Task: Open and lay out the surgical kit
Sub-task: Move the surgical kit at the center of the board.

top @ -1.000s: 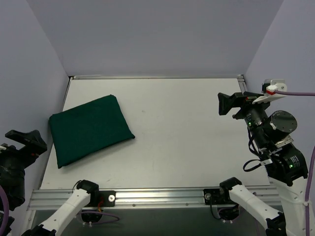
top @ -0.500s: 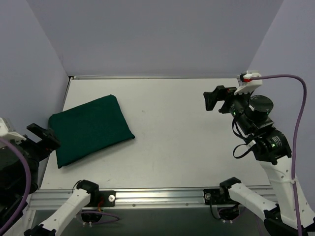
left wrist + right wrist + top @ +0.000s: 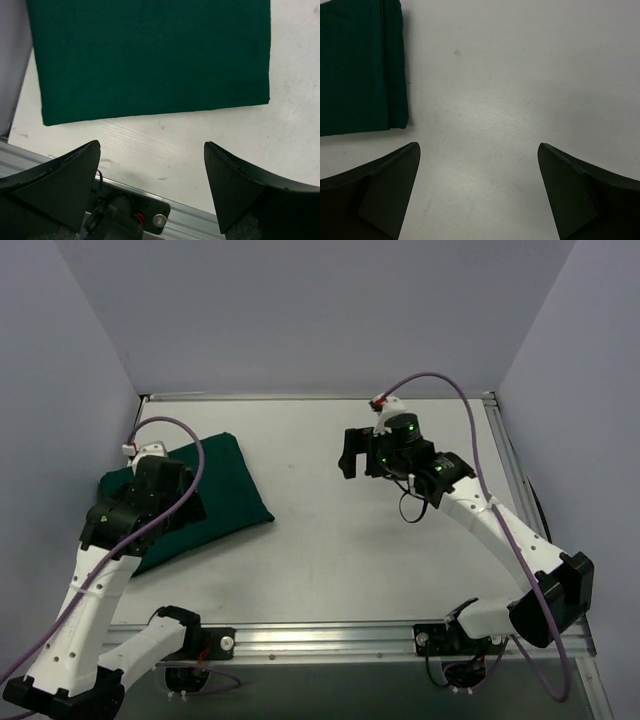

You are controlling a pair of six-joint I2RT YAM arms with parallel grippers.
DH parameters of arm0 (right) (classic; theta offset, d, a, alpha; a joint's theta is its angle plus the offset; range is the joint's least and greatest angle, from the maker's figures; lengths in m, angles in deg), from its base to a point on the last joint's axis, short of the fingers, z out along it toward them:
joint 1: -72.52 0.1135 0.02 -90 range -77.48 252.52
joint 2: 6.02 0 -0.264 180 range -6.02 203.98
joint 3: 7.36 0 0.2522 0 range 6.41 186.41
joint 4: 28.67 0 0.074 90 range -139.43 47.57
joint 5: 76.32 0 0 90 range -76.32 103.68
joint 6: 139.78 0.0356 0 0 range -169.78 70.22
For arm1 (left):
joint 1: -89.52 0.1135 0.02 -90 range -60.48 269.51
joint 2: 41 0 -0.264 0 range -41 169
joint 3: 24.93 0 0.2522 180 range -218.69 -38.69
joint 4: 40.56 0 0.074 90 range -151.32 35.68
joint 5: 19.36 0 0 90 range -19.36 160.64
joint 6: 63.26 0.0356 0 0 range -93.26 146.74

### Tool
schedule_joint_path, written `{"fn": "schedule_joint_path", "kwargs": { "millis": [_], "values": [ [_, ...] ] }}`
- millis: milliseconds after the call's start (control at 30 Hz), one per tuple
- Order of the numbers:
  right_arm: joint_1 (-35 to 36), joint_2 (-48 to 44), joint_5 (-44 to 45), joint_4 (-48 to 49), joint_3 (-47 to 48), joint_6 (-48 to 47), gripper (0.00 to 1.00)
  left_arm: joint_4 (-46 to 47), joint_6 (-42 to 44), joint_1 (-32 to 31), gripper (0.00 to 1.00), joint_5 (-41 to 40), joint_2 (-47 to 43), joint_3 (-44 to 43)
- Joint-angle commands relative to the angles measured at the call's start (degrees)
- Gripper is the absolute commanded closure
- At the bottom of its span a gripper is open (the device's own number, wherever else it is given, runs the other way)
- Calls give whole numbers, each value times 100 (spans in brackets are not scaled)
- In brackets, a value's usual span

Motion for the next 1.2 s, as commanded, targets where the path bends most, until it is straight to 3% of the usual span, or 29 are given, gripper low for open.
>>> {"fn": "schedule_joint_path", "kwargs": {
  "millis": [0, 167, 467, 567, 700, 933, 1167],
  "values": [
    [370, 382, 47, 769, 18, 288, 0, 1016, 4, 268, 6, 447, 302, 334],
    [880, 1367, 100, 1251, 273, 596, 0, 1652, 215, 1665, 6, 1089, 646, 756],
    [1680, 2808, 267, 1973, 888, 1036, 11, 2329, 523, 3529, 6, 932, 533, 1398],
    [1838, 3169, 241, 2166, 1116, 1132, 15, 2513, 357, 3618, 6, 519, 550, 1608],
    [1971, 3617, 293, 2211, 1512, 1133, 19, 2855, 146, 4223, 5, 711, 708, 1820],
    [2050, 4372, 249, 2150, 2039, 1159, 26, 3242, -22, 4751, 4, 782, 1016, 2084],
    [2085, 4865, 100, 2080, 2461, 1150, 36, 3594, -31, 4901, 0, 782, 1280, 2321]
  ]
}}
